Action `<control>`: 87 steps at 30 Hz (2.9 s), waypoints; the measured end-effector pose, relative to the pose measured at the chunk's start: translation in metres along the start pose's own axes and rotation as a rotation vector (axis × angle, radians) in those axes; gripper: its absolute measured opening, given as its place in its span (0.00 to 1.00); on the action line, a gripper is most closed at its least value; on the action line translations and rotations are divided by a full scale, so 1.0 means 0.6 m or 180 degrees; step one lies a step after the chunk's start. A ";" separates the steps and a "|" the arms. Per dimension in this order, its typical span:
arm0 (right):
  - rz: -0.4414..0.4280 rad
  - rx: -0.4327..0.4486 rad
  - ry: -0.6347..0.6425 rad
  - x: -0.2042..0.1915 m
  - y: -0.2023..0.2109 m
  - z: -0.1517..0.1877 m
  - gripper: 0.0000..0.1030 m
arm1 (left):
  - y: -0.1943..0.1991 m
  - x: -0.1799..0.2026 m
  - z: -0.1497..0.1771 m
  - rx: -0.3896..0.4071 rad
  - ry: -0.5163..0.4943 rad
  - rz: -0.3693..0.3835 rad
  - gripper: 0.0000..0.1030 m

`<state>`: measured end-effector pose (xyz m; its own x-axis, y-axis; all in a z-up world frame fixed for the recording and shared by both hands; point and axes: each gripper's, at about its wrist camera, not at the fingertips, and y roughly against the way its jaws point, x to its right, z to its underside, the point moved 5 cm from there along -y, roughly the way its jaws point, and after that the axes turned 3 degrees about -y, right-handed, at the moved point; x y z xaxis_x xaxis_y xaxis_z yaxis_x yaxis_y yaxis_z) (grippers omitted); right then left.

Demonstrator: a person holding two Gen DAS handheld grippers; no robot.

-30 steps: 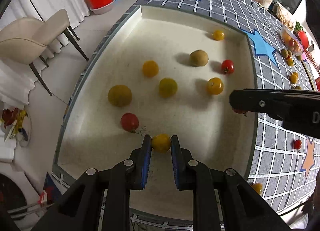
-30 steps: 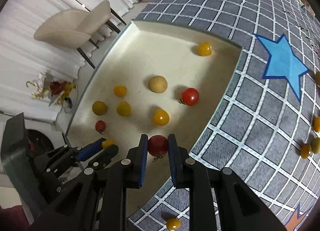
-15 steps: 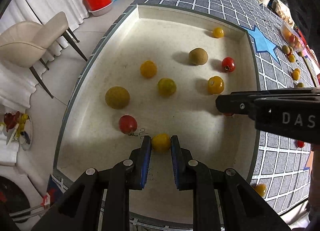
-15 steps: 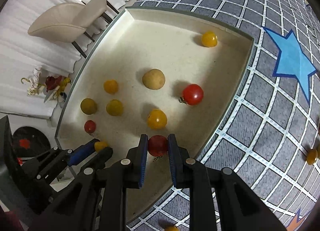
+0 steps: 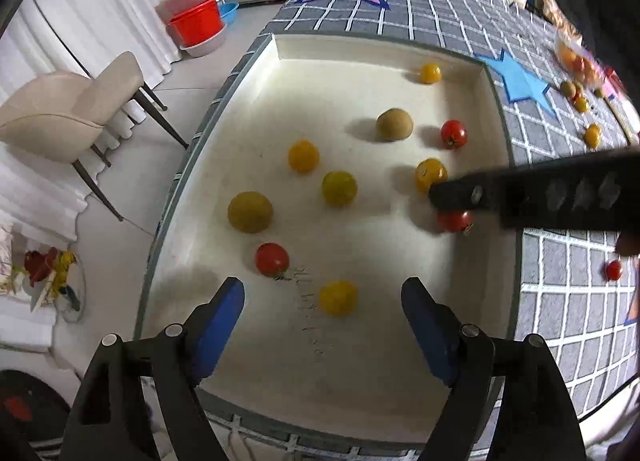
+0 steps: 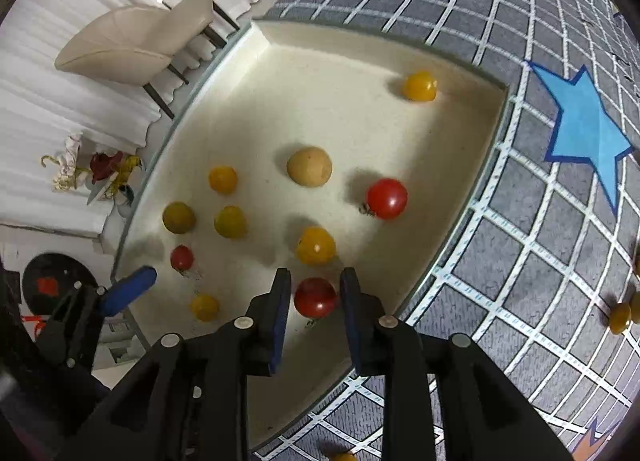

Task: Organize fruits
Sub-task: 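Open both tools to drop the tomatoes into the tray, then move the left tool to a yellow tomato while the right tool reaches a red tomato, then grasp a yellow cherry tomato with the left tool while the right tool grasps a red tomato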

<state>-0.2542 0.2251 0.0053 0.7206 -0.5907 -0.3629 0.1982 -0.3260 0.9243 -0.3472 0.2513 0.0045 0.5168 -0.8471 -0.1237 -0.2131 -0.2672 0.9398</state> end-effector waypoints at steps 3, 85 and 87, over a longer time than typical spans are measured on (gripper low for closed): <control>-0.0041 0.0119 -0.0057 0.000 0.029 -0.011 0.56 | 0.009 -0.002 -0.001 -0.0035 -0.0016 0.0030 0.79; 0.0600 0.0042 -0.1172 0.280 0.154 0.234 0.22 | 0.039 0.257 0.080 -0.0808 -0.0670 0.1088 0.20; 0.0585 0.0060 -0.1183 0.284 0.157 0.243 0.22 | 0.041 0.255 0.077 -0.0779 -0.0684 0.1103 0.20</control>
<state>-0.2096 -0.0141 0.0130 0.4533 -0.8655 -0.2130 0.0740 -0.2016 0.9767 -0.3118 0.0937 -0.0058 0.2609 -0.9500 0.1715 -0.1276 0.1422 0.9816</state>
